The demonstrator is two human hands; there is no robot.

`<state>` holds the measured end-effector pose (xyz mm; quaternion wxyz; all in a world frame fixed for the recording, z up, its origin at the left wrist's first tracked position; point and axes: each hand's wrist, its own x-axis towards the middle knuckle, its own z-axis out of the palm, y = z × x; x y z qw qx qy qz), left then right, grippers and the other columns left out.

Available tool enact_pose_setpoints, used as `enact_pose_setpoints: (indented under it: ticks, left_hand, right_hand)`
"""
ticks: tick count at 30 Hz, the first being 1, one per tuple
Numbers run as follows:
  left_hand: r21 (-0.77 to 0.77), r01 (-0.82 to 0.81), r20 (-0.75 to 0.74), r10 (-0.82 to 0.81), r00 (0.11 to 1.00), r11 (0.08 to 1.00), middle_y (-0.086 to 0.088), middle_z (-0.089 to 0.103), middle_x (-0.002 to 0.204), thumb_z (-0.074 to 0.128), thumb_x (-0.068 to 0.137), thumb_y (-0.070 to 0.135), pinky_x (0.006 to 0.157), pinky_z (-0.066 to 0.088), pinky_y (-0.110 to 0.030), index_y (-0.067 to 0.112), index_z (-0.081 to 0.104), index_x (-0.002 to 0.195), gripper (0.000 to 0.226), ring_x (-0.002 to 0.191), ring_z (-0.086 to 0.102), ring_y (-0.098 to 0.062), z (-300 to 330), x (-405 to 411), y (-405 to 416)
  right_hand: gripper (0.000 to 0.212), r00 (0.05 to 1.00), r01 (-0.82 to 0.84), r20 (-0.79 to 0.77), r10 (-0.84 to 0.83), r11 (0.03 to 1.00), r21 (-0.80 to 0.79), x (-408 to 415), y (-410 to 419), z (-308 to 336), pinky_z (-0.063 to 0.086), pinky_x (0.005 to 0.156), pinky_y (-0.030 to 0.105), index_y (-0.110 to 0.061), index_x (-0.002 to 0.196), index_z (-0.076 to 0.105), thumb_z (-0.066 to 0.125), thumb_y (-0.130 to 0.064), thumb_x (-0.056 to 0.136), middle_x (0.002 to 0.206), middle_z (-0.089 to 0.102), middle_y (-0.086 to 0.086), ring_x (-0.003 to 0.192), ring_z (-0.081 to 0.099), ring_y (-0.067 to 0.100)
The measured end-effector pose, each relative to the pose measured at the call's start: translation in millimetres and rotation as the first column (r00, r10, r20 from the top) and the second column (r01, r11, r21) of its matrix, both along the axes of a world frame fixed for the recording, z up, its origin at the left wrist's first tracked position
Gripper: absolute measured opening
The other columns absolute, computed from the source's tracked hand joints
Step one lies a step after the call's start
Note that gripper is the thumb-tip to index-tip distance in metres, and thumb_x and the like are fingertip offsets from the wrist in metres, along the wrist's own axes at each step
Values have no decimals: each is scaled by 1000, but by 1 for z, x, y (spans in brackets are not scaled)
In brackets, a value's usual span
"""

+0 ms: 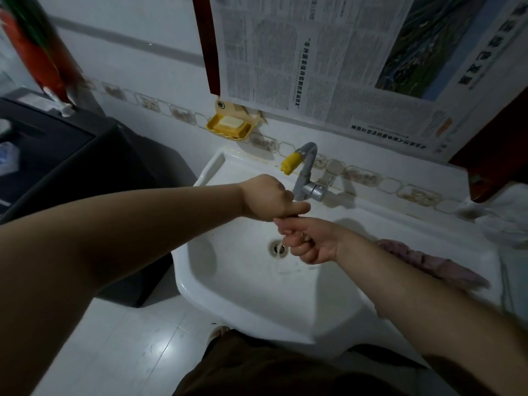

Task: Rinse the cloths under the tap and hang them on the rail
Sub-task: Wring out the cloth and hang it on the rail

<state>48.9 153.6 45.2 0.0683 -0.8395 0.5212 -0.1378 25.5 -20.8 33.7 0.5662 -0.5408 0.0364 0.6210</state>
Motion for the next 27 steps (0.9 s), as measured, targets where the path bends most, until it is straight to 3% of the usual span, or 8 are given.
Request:
enact_pose_setpoints:
  ticks: [4, 8, 12, 15, 17, 19, 23, 27]
  left_hand:
    - [63, -188, -190, 197, 962, 980, -5, 66, 86, 34, 99, 40, 54, 38, -28, 16, 39, 121, 33, 65, 63, -27, -8, -25, -4]
    - [50, -456, -427, 432, 795, 889, -10, 67, 93, 38, 96, 54, 63, 40, -30, 13, 40, 118, 47, 75, 61, -28, -12, -49, -11]
    - [-18, -839, -884, 383, 267, 543, -5, 59, 81, 34, 98, 52, 62, 40, -30, 16, 47, 93, 38, 70, 54, -21, -7, -57, -21]
    - [140, -977, -967, -192, -169, 160, 4, 37, 54, 36, 99, 51, 41, 25, -22, 18, 50, 80, 41, 43, 30, -10, -5, -57, -23]
    - [264, -959, -824, -493, -278, 101, 6, 30, 49, 41, 98, 47, 36, 19, -18, 20, 49, 71, 39, 39, 23, -8, -1, -62, -29]
    - [292, -944, -660, -682, -315, 152, 7, 27, 47, 41, 96, 43, 36, 14, -15, 21, 44, 65, 39, 37, 18, -7, 5, -69, -42]
    - [232, -914, -408, -820, -402, 333, 8, 27, 44, 44, 84, 46, 37, 7, -14, 21, 39, 63, 33, 38, 10, -7, 24, -78, -69]
    - [154, -854, -337, -787, -518, 496, 8, 34, 41, 43, 88, 48, 35, 8, -14, 19, 42, 69, 34, 38, 11, -5, 33, -73, -61]
  right_hand:
    - [62, 979, -203, 36, 203, 979, 11, 17, -18, -2, 15, 32, 8, -20, 83, 45, 82, -59, 53, 51, 31, -9, 37, 23, -2]
    - [43, 974, -177, 134, 181, 983, -36, 27, -22, 0, 18, 33, 9, -18, 84, 44, 68, -52, 73, 54, 34, -7, 42, 23, -1]
    - [32, 871, 205, 453, -192, 979, 20, 19, -15, -1, 36, 45, 19, -18, 116, 48, 63, -29, 90, 75, 54, 0, 52, 41, 7]
    - [64, 364, 290, 926, -98, 957, -13, -5, -16, -16, 51, 71, 30, -20, 140, 29, 65, -12, 87, 120, 52, 5, 91, 58, 13]
    - [70, -220, 245, 953, 207, 958, -151, -19, -24, -28, 47, 98, 33, -14, 145, 26, 62, -14, 85, 145, 37, 11, 126, 46, 21]
    - [71, -575, 174, 770, 277, 961, -215, -18, -32, -36, 34, 112, 34, -7, 145, 23, 59, -23, 86, 152, 24, 18, 140, 28, 30]
    - [42, -457, 196, 889, 33, 978, 65, -5, -28, -17, 48, 99, 35, -21, 125, 47, 49, -47, 92, 125, 51, 10, 119, 50, 26]
    - [42, -726, 183, 685, 56, 976, 114, 2, -31, -4, 46, 73, 28, -10, 125, 42, 50, -31, 90, 110, 50, 10, 92, 52, 22]
